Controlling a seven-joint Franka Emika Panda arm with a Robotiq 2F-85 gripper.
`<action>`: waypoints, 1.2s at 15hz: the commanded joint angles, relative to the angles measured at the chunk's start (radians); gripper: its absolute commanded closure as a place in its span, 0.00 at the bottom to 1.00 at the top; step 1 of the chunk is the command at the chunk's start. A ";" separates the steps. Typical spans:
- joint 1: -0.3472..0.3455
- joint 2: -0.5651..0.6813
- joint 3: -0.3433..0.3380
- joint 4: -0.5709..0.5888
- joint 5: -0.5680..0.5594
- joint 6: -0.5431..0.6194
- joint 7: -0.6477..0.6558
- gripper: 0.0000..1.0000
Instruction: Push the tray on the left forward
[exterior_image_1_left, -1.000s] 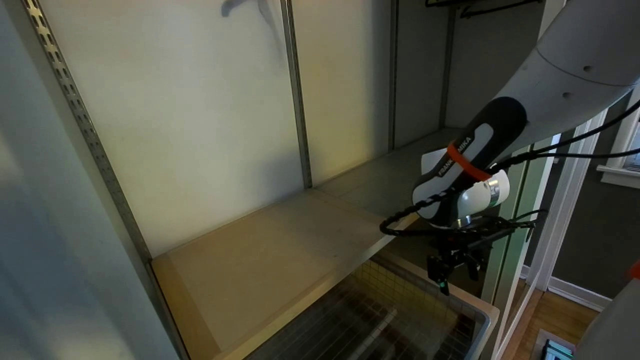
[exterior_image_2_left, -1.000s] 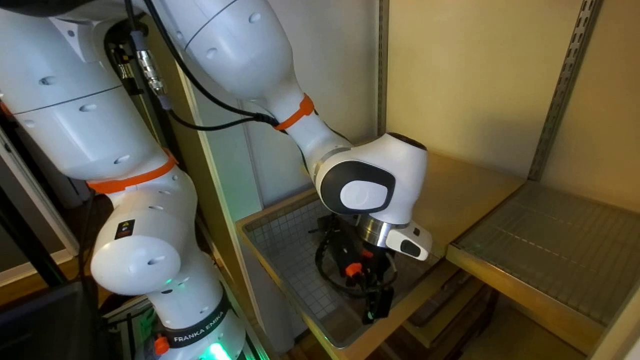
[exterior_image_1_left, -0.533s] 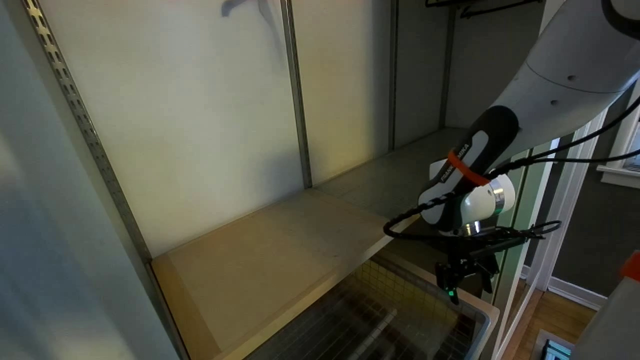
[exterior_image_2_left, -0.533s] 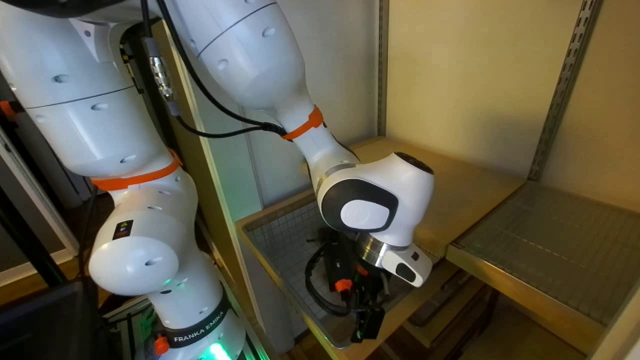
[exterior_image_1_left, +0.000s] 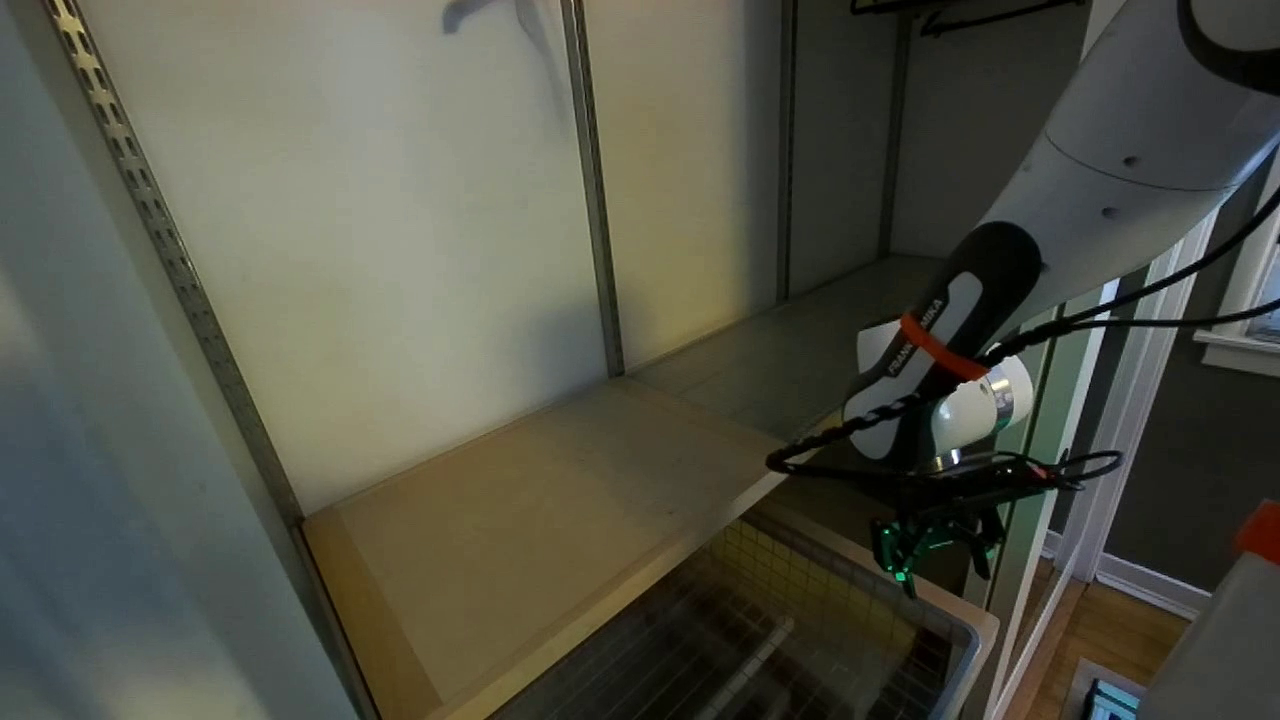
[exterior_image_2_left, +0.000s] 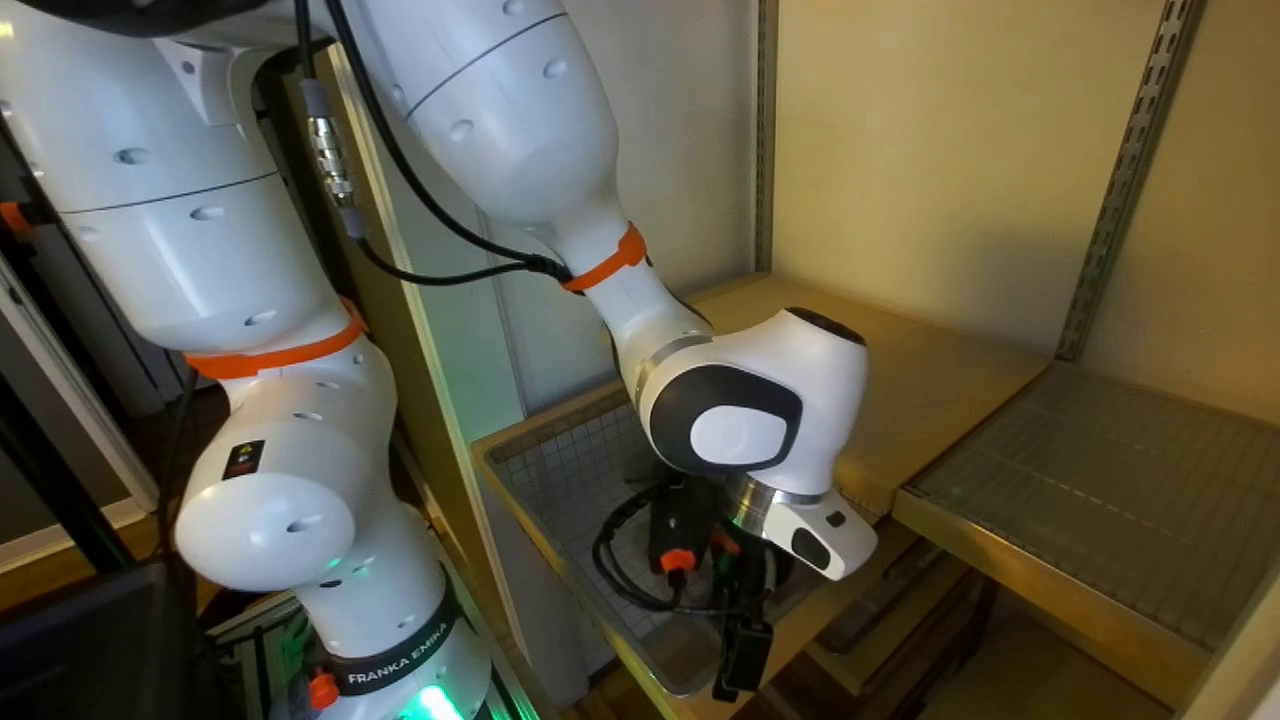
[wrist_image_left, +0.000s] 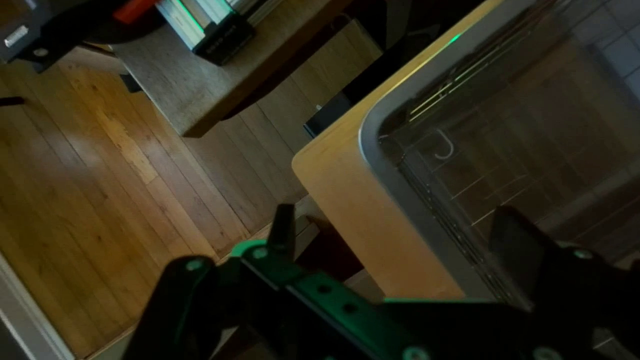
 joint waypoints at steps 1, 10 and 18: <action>0.000 0.000 -0.003 0.001 -0.012 -0.005 0.002 0.00; 0.002 0.005 0.019 0.014 -0.210 -0.163 0.074 0.00; 0.018 0.048 0.019 -0.008 -0.372 -0.287 -0.003 0.00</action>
